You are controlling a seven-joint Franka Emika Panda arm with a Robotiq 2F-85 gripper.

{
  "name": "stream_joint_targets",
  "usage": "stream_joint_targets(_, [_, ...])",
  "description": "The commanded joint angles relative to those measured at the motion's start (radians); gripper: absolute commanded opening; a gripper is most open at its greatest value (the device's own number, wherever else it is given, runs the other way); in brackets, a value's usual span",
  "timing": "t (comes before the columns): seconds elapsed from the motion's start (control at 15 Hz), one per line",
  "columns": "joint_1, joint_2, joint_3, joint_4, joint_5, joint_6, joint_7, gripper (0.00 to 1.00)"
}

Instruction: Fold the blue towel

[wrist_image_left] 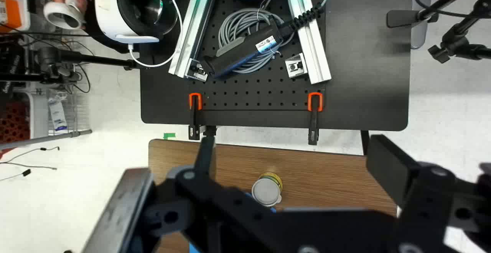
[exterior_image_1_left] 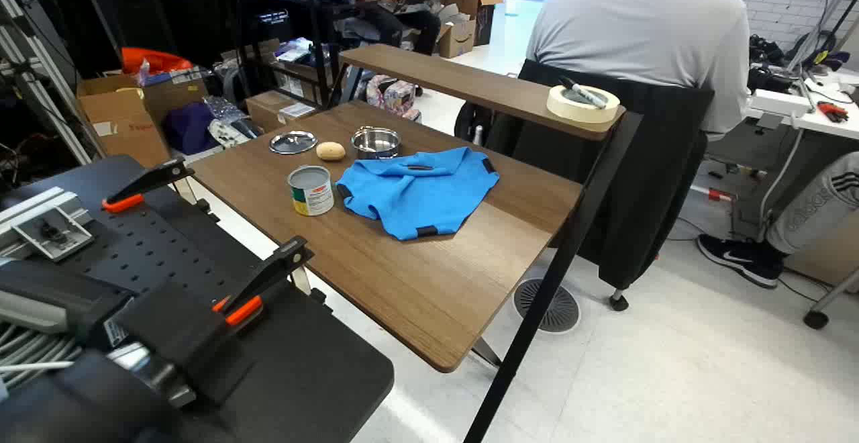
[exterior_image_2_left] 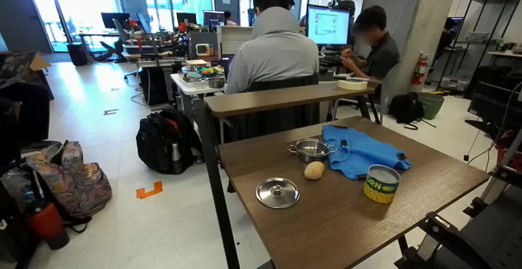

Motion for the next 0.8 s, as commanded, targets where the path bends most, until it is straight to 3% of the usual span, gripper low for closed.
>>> stream_joint_targets(0.0, [0.027,0.006,-0.021,0.003,-0.007,-0.002,0.011,1.00])
stream_joint_targets(0.47, [0.015,0.000,-0.029,0.008,0.004,0.013,0.039,1.00])
stream_joint_targets(0.73, [-0.038,0.016,-0.086,-0.020,0.014,0.172,0.152,1.00])
